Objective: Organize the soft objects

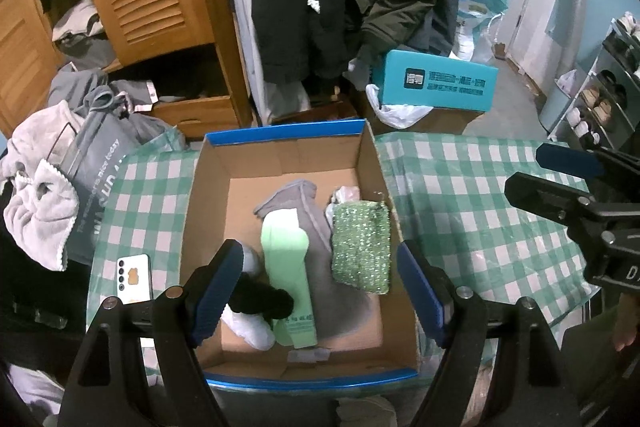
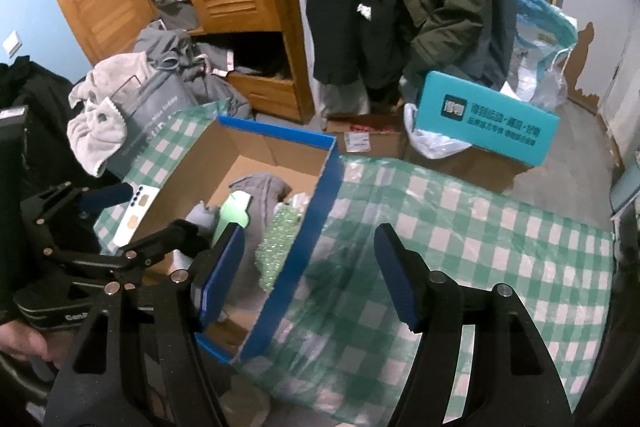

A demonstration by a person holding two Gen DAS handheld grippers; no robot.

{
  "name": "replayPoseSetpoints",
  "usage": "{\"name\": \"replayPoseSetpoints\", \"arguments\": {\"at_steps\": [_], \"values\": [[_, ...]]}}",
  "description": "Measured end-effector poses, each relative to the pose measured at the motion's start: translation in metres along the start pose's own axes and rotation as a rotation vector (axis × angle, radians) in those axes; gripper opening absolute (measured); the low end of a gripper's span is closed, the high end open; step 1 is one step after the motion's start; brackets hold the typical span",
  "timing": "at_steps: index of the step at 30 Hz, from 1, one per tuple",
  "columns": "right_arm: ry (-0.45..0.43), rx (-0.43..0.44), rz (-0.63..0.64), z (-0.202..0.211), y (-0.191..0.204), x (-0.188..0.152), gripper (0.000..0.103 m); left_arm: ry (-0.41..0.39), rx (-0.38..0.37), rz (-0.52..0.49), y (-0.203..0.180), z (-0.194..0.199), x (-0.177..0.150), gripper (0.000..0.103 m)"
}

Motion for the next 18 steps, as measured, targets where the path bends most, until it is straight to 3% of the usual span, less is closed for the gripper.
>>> {"name": "replayPoseSetpoints", "arguments": {"at_steps": [18], "values": [[-0.017,-0.009,-0.037,0.001,-0.026,-0.011,0.067,0.021,0.019,-0.046,-0.026,-0.008,0.003,0.08]]}}
Point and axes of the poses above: each gripper's, at about its wrist camera, not at the fingertips, and z roughly against the way its jaws point, y to its left, x to its top, the point moved 4 cm from there along -z, roughly the way its jaws point, and after that the axes turned 15 degrees about y, right-handed, at the moved point
